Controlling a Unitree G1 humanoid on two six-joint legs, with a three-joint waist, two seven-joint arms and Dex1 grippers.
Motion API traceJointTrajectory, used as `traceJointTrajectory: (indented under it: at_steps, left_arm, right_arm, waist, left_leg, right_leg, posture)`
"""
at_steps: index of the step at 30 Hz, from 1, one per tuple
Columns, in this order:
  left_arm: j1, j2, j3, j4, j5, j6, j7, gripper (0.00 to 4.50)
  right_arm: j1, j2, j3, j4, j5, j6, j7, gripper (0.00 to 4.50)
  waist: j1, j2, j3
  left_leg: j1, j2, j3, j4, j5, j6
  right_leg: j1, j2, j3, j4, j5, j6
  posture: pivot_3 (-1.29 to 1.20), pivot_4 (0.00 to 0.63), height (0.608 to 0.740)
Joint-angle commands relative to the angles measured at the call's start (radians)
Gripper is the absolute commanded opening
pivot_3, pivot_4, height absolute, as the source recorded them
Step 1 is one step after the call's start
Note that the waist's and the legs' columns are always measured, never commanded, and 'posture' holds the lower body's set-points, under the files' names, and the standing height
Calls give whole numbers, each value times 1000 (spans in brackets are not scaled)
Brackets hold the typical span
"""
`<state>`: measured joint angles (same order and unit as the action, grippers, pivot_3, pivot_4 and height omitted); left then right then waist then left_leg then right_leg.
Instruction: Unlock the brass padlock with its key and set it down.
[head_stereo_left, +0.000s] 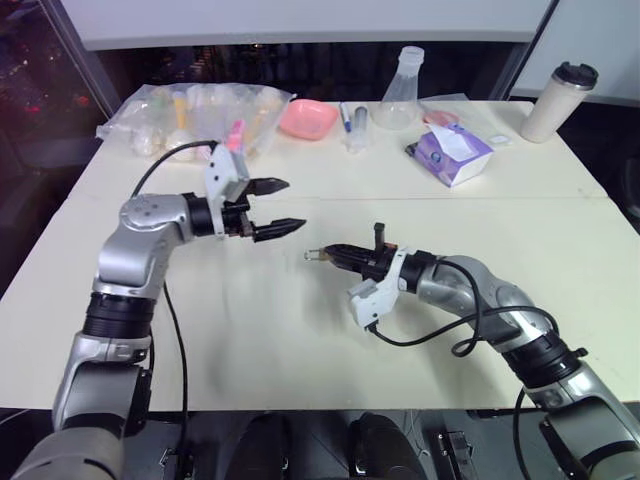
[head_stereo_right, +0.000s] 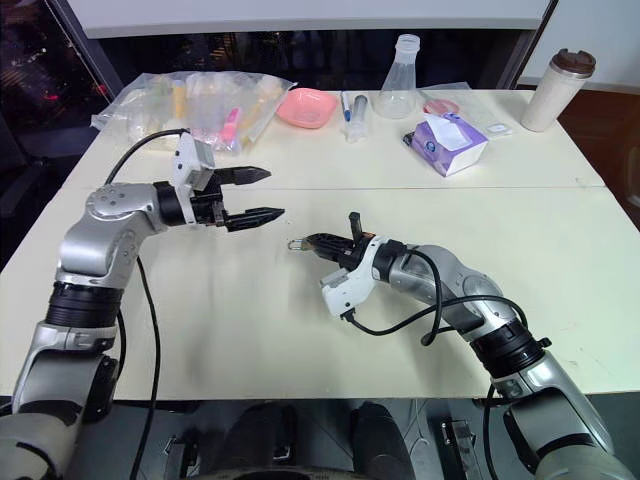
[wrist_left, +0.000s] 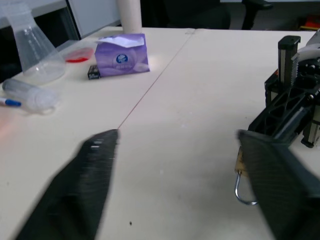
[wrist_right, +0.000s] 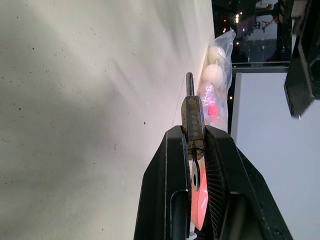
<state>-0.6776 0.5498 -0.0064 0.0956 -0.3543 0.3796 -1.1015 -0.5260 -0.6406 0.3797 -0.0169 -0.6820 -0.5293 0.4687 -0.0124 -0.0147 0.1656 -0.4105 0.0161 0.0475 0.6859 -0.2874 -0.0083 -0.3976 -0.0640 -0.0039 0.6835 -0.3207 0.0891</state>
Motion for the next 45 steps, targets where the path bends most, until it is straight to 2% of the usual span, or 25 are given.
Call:
traceJointTrajectory:
  at_steps: [1,6,25,45]
  left_arm:
    - [7,4,-13,-49,-2,-11,4,2281]
    - [36,-8,-68,-75,10,-39,-21,41]
    - [72,-12,-156,-11,58,-71,-70,41]
    - [25,-56,-120,132,87,-162,-14,41]
  right_arm:
    - [-14,-1,-28,-12,21,-4,-8,0]
    - [-21,0,-27,-7,24,-6,-5,0]
    - [-17,2,-36,-34,42,3,3,0]
    - [-21,10,-33,-46,55,16,9,0]
  waist:
    - [0,0,0]
    - [-1,0,0]
    - [0,0,0]
    - [-1,0,0]
  left_leg:
    - [0,0,0,0,0,0]
    - [0,0,0,0,0,0]
    - [0,0,0,0,0,0]
    - [0,0,0,0,0,0]
  right_leg:
    - [0,0,0,0,0,0]
    - [0,0,0,0,0,0]
    - [0,0,0,0,0,0]
    - [0,0,0,0,0,0]
  posture:
    - [0,150,715]
    - [0,150,715]
    - [0,150,715]
    - [0,150,715]
